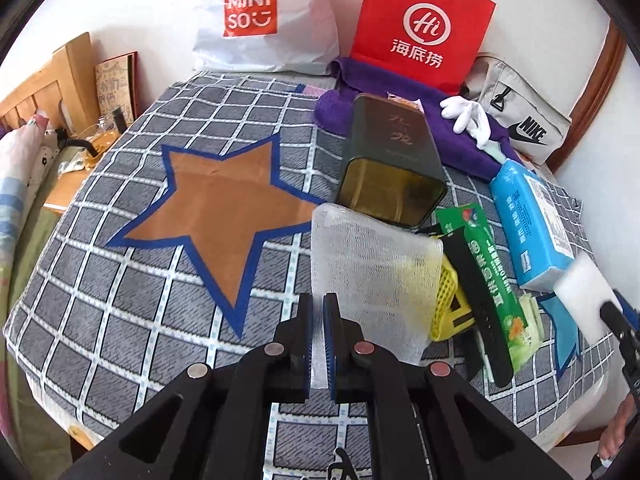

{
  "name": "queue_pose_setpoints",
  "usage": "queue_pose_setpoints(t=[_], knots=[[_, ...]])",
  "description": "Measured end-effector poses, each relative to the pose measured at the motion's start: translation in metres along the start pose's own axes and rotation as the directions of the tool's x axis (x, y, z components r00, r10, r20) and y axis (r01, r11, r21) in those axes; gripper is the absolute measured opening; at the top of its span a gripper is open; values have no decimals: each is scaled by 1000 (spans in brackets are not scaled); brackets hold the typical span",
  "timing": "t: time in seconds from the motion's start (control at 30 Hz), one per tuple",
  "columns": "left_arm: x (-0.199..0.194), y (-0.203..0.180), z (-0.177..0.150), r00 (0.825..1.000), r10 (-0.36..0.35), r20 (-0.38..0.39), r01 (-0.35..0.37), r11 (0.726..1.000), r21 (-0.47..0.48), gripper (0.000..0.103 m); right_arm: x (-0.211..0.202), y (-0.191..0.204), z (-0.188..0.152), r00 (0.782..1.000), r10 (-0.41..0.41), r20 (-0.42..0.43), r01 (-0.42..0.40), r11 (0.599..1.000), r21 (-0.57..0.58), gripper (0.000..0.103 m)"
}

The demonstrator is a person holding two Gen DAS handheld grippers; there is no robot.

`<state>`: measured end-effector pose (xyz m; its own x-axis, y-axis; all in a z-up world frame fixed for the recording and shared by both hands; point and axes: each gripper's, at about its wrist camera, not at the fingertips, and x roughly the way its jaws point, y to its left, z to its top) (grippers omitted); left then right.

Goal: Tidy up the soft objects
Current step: 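Grasp the white mesh bag with the left tool while the right tool grasps the sponge block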

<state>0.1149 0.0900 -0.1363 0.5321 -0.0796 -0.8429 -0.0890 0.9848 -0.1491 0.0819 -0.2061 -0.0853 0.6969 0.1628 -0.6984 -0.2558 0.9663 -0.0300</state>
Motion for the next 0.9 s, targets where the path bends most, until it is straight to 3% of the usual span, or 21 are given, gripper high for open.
queue_pose_setpoints(t=[0.1, 0.27, 0.33, 0.4, 0.43, 0.57, 0.63, 0.9], knots=[[0, 9, -7, 999, 34, -7, -34, 999, -16, 6, -1, -8, -22, 999, -48, -23, 48, 999, 4, 31], [2, 14, -14, 999, 47, -22, -47, 999, -1, 7, 8, -16, -43, 998, -39, -52, 41, 998, 45, 32], [2, 12, -14, 1000, 23, -20, -23, 1000, 7, 20, 9, -14, -48, 998, -34, -50, 37, 998, 43, 34], [2, 7, -13, 1000, 4, -14, -4, 1000, 14, 55, 10, -13, -52, 999, -25, -48, 27, 999, 35, 35], [2, 3, -13, 1000, -3, -4, 3, 1000, 25, 61, 10, -13, -53, 999, -19, -45, 21, 999, 37, 37], [10, -12, -12, 1000, -16, -16, 17, 998, 65, 66, 16, -14, -58, 997, 41, -64, -37, 997, 62, 52], [20, -19, -13, 999, 16, -36, -13, 996, 89, 66, 20, -14, -60, 997, 39, -71, -35, 997, 64, 55], [35, -24, -16, 996, 87, -24, -83, 988, 132, 72, 38, -18, -61, 994, 44, -105, -34, 994, 100, 53]])
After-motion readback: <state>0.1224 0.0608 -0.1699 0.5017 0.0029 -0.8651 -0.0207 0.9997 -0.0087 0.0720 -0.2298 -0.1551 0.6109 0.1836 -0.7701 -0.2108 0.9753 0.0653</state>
